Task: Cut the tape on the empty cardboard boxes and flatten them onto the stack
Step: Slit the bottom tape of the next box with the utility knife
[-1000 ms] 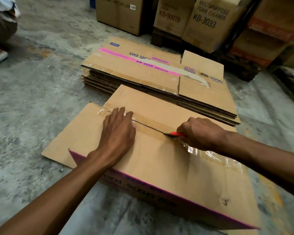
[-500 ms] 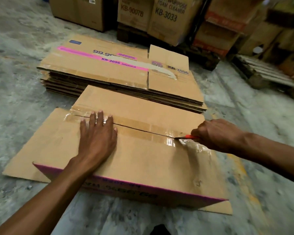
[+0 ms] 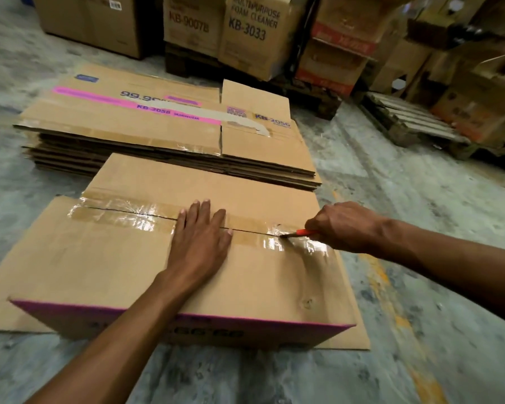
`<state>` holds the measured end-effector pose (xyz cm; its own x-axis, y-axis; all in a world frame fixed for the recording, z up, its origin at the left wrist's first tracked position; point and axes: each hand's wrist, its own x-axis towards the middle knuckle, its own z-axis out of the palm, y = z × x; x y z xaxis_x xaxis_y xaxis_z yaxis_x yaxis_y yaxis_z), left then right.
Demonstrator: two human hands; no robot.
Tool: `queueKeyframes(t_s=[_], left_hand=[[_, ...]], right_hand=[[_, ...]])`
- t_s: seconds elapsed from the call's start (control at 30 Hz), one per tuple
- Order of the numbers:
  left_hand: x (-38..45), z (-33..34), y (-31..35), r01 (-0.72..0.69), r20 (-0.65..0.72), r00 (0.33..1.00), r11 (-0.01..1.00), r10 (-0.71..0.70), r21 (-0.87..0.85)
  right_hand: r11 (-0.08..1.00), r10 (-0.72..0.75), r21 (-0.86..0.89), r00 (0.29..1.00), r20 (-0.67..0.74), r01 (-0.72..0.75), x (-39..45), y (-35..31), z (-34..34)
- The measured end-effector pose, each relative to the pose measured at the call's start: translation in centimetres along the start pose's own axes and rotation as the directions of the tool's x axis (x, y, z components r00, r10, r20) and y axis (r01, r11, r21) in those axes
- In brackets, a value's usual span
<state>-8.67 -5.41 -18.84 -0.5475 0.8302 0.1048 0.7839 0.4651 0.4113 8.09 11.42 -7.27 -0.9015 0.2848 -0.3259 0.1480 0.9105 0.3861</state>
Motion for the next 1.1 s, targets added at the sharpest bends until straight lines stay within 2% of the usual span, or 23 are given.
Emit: queueKeyframes(t_s=[0.2,0.67,0.77,0.87,0.9,0.97,1.03,1.1], left_hand=[[-0.1,0.1,0.0,0.008,-0.020,1.000,1.000,-0.008,0.002],[0.1,0.4,0.3,0.028,-0.012,1.000,0.998,-0.028,0.059],[0.1,0.3,0.3,0.034,-0.002,0.999,0.997,-0.034,0.068],[0.3,0.4,0.0,0.046,0.024,0.999,0.994,-0.049,0.097],[0.3,0.5,0.1,0.062,0.029,0.997,0.991,-0.066,0.118],[0.8,0.3,1.3,0.080,-0.015,0.997,0.986,-0.078,0.143],[1.8,-0.2,3.6,0.038,-0.041,0.999,0.993,-0.034,0.112],[3.2,-0.2,6.3,-0.040,-0.010,0.999,0.996,0.041,0.075]], right_hand=[[0.999,0.013,0.052,1.000,-0.004,-0.012,-2.3,2.4,1.6],[0.999,0.010,0.042,0.998,0.069,-0.012,-5.2,5.6,3.2],[1.000,-0.003,0.012,0.999,0.054,0.003,-5.5,6.4,3.4],[0.995,0.076,-0.075,0.987,0.142,-0.066,-7.8,9.0,4.7],[0.992,0.124,-0.030,0.980,0.154,-0.121,-9.0,9.8,5.6],[0.944,0.213,0.231,0.969,0.129,-0.238,-10.7,10.7,7.5],[0.780,0.277,0.553,0.954,0.115,-0.293,-10.7,9.7,8.9],[0.559,0.314,0.769,0.937,0.151,-0.311,-9.7,8.2,10.0]])
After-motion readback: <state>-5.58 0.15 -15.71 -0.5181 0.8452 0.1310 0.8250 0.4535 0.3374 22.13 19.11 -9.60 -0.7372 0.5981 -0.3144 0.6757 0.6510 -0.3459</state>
